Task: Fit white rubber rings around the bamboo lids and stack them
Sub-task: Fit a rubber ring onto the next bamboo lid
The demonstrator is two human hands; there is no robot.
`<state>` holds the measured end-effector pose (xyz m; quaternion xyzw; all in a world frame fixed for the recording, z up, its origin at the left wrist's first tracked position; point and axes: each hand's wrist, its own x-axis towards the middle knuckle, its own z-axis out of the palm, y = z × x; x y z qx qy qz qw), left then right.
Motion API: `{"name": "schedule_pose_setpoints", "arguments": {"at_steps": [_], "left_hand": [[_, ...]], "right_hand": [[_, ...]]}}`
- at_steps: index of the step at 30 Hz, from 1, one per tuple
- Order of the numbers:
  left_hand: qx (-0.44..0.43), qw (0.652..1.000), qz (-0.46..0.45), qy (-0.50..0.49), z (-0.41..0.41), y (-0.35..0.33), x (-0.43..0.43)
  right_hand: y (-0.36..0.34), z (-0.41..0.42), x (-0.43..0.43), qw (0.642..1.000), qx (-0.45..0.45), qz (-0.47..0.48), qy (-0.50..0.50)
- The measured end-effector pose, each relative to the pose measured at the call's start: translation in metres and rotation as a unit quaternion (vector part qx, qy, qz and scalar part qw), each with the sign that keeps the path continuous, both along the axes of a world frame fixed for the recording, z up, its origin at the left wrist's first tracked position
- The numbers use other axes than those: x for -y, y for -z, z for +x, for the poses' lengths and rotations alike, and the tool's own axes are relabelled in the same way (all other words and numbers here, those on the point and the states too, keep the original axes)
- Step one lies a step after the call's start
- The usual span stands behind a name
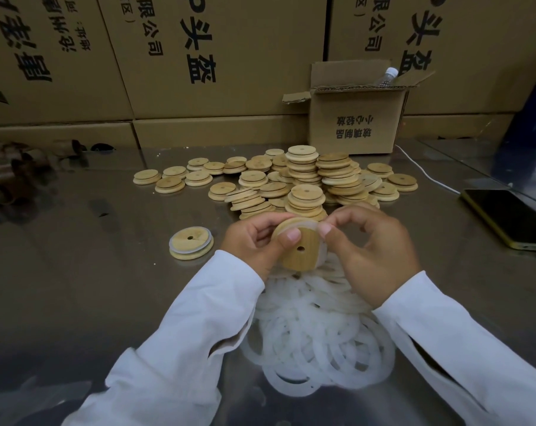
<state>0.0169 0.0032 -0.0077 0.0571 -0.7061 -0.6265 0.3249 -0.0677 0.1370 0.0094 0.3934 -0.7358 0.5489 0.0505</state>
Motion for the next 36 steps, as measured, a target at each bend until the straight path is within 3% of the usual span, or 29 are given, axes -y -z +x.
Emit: {"name": "schedule_pose_setpoints", "arguments": {"at_steps": [5, 13, 18, 27, 36], "left_hand": [[-0.018, 1.000, -0.014, -0.007, 0.003, -0.004, 0.000], [0.014, 0.994, 0.101, -0.026, -0.001, 0.004, -0.010], [0.011, 0.987, 0.158, -0.031, -0.002, 0.004, -0.010], [0.040, 0.993, 0.114, 0.000, -0.003, 0.008, -0.008], [0.037, 0.998, 0.052, -0.001, -0.001, 0.003, -0.009]], "right_hand": [[-0.002, -0.001, 0.000, 1.000, 0.017, -0.012, -0.003], [0.007, 0.004, 0.002, 0.998, -0.049, -0.045, 0.023], [0.007, 0.002, 0.002, 0.998, -0.036, -0.043, 0.036], [0.007, 0.004, 0.002, 0.999, -0.041, -0.019, 0.022], [0.005, -0.003, 0.001, 0.999, 0.034, -0.030, 0.018]]}}
